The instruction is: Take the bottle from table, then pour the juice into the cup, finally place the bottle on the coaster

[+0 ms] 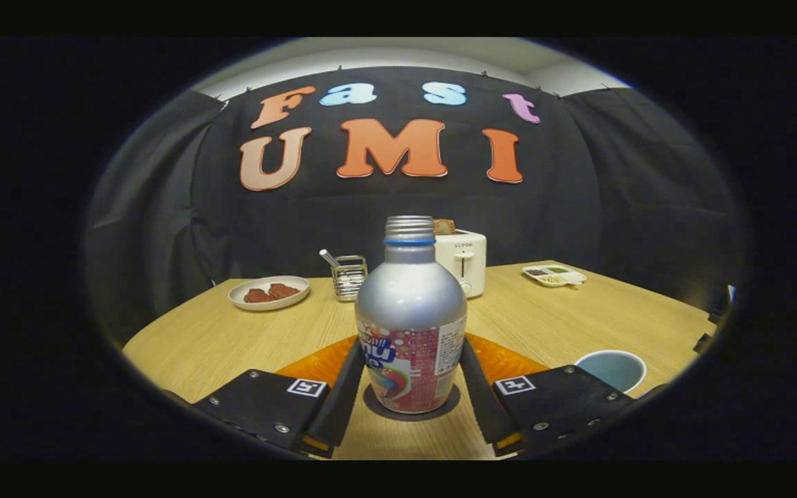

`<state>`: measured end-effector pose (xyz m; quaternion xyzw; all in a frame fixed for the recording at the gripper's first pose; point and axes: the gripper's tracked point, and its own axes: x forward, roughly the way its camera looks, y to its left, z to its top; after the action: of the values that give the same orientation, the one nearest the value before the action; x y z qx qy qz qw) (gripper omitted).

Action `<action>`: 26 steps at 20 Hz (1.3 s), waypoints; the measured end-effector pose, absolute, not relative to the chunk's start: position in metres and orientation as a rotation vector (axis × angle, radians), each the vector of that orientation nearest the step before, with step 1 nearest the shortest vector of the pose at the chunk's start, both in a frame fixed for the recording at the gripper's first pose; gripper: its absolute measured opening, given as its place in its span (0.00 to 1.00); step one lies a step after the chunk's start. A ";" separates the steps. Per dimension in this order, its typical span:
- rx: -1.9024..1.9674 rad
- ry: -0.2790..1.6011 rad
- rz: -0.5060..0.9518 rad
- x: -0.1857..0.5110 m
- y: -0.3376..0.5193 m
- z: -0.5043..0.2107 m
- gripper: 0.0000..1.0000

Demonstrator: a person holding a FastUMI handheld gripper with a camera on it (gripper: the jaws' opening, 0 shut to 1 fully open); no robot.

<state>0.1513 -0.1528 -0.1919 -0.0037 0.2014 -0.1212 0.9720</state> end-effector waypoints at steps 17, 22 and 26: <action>-0.042 0.313 -0.204 0.132 -0.137 -0.190 0.98; -0.132 0.254 -0.180 0.103 -0.122 -0.152 0.98; -0.086 0.181 -0.158 0.075 -0.097 -0.122 0.98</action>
<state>0.0751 -0.0973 -0.1216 -0.0429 0.0902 -0.0790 0.9919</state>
